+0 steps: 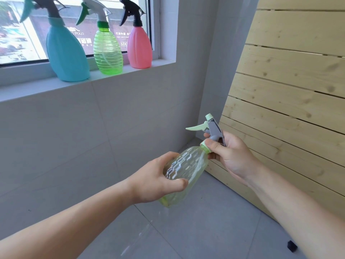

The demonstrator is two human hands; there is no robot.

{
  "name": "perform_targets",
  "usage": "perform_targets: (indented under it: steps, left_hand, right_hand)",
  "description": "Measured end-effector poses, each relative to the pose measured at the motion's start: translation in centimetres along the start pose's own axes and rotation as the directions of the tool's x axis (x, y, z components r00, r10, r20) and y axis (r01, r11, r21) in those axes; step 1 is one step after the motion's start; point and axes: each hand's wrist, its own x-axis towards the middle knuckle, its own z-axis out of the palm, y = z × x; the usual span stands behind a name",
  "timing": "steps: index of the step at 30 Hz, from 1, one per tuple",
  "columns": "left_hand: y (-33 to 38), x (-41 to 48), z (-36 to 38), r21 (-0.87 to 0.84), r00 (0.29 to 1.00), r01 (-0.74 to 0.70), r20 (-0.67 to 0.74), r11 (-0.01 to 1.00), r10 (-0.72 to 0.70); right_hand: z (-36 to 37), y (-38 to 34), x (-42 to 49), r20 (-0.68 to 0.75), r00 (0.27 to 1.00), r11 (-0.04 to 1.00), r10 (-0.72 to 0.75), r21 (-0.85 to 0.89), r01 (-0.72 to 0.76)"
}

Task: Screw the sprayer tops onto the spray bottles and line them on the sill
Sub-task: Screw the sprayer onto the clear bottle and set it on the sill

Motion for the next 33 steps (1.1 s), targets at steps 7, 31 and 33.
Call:
perform_targets:
  steps: [7,31,33]
  left_hand:
    - [0.2,0.1,0.5,-0.05,1.0,-0.004,0.004,0.999,0.004]
    - [0.6,-0.5,0.7,-0.321,0.973,0.082,0.229,0.944,-0.006]
    - [0.8,-0.5,0.8,-0.327,0.977,0.06,0.214,0.943,0.012]
  right_hand:
    - [-0.2,-1.0,0.1,0.011,0.999,0.998,0.04,-0.045,-0.039]
    - [-0.2,-2.7,-1.0,0.206,0.973,0.953,0.099,0.26,-0.153]
    - [0.1,-3.0,-1.0,0.217,0.973,0.948,0.08,0.284,-0.141]
